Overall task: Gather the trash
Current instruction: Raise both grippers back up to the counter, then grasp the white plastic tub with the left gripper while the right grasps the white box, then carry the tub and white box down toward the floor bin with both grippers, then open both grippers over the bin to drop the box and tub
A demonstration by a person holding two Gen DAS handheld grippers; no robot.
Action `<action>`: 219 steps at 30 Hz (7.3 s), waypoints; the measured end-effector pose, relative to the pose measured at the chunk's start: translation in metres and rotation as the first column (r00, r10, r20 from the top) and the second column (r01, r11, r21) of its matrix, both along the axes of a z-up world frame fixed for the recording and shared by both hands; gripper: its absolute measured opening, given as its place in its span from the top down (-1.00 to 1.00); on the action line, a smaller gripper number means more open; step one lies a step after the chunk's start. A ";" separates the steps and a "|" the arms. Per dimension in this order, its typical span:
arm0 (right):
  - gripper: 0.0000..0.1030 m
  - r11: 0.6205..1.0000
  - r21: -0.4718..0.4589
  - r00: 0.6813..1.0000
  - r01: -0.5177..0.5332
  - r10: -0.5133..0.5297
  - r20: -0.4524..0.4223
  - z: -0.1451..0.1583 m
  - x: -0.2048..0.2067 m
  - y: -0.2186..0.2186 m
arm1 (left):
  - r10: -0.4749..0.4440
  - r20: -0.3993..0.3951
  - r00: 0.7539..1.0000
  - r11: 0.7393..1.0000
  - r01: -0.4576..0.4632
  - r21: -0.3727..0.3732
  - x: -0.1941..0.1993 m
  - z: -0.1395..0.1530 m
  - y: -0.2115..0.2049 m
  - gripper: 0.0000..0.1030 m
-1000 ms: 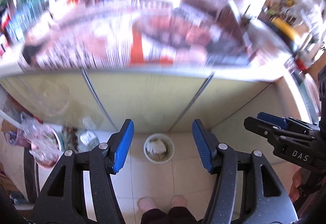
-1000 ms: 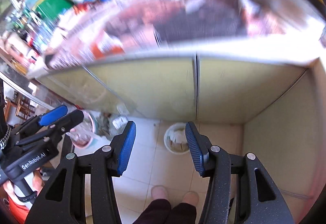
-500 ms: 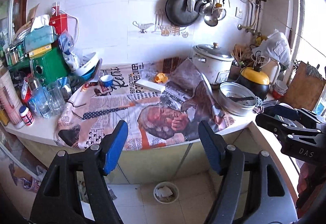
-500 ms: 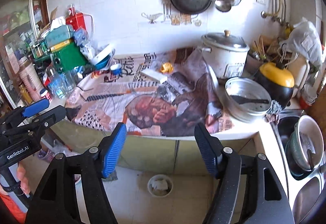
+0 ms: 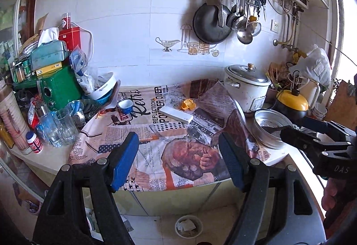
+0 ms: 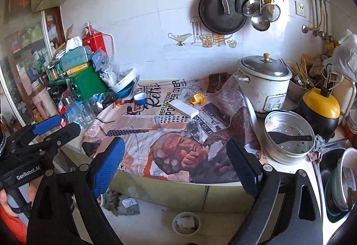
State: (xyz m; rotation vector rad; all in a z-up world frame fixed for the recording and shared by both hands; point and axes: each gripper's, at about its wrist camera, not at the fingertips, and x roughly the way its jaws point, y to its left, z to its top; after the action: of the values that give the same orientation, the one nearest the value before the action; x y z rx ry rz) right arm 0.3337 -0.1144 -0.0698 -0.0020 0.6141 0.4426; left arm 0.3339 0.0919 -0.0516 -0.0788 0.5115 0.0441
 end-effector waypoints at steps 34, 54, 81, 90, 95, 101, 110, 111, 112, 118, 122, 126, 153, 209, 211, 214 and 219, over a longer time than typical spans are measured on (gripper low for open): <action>-0.91 0.999 -0.024 0.967 0.032 -0.037 -0.253 -0.067 0.287 0.040 | 0.263 -0.226 0.938 0.959 -0.280 -0.050 0.285 -0.055 0.153 -0.88; -0.80 0.977 -0.175 0.862 -0.122 0.017 -0.507 -0.204 0.389 0.137 | 0.271 -0.518 0.811 0.938 -0.343 -0.048 0.485 -0.232 0.253 -0.80; 0.07 0.959 -0.185 0.861 -0.214 0.096 -0.499 -0.228 0.358 0.160 | 0.121 -0.501 0.857 0.984 -0.168 -0.050 0.428 -0.219 0.192 -0.49; 0.08 0.983 -0.119 0.917 -0.138 0.081 -0.390 -0.169 0.330 0.119 | 0.110 -0.367 0.924 0.985 -0.151 -0.084 0.387 -0.153 0.151 -0.48; 0.08 0.993 -0.066 0.953 -0.100 0.077 -0.293 -0.123 0.306 0.078 | 0.120 -0.285 0.951 0.986 -0.148 -0.080 0.349 -0.112 0.116 -0.48; 0.08 0.995 -0.006 0.977 -0.099 0.096 -0.189 -0.077 0.272 0.030 | 0.139 -0.187 0.972 0.984 -0.156 -0.081 0.284 -0.069 0.064 -0.48; 0.08 0.993 0.028 0.987 -0.118 0.121 -0.108 -0.034 0.210 -0.025 | 0.115 -0.100 0.988 0.990 -0.122 -0.068 0.202 -0.026 0.000 -0.48; 0.08 0.993 0.034 0.987 -0.116 0.119 -0.107 -0.033 0.205 -0.028 | 0.109 -0.095 0.989 0.991 -0.116 -0.065 0.195 -0.023 -0.004 -0.48; 0.08 0.993 0.040 0.988 -0.113 0.116 -0.104 -0.031 0.198 -0.033 | 0.103 -0.091 0.990 0.992 -0.109 -0.064 0.189 -0.022 -0.007 -0.48; 0.08 0.995 0.058 0.990 -0.077 0.083 -0.115 -0.032 0.156 -0.046 | 0.055 -0.095 0.994 0.996 -0.061 -0.065 0.150 -0.021 -0.021 -0.48; 0.08 0.997 0.061 0.989 -0.037 0.045 -0.140 -0.036 0.121 -0.049 | 0.012 -0.099 0.995 0.998 -0.018 -0.056 0.122 -0.027 -0.025 -0.48; 0.08 0.998 0.060 0.988 0.001 0.008 -0.154 -0.042 0.082 -0.044 | -0.029 -0.102 0.994 0.999 0.026 -0.029 0.082 -0.035 -0.024 -0.48; 0.07 1.000 -0.031 0.935 -0.004 -0.007 -0.355 -0.109 -0.079 -0.024 | -0.047 -0.298 0.953 0.993 0.012 -0.118 -0.056 -0.131 -0.023 -0.48; 0.05 0.990 -0.096 0.686 -0.107 0.004 -0.727 -0.611 0.062 -0.013 | -0.071 -0.681 0.729 0.964 -0.125 -0.234 0.089 -0.692 -0.051 -0.48; 0.05 0.988 -0.122 0.704 -0.098 -0.017 -0.710 -0.602 0.061 -0.016 | -0.095 -0.685 0.722 0.966 -0.101 -0.239 0.092 -0.691 -0.060 -0.49; 0.05 0.987 -0.138 0.720 -0.084 -0.036 -0.693 -0.590 0.060 -0.022 | -0.108 -0.695 0.711 0.966 -0.090 -0.243 0.097 -0.691 -0.068 -0.50; 0.05 0.989 -0.129 0.735 -0.071 -0.036 -0.677 -0.579 0.063 -0.030 | -0.119 -0.688 0.716 0.967 -0.075 -0.244 0.097 -0.684 -0.069 -0.56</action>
State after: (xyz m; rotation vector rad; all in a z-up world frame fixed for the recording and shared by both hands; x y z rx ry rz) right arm 0.3964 -0.1439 -0.6488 0.0149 1.3805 0.4098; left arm 0.4308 0.0230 -0.7359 -0.3201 1.2920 -0.0202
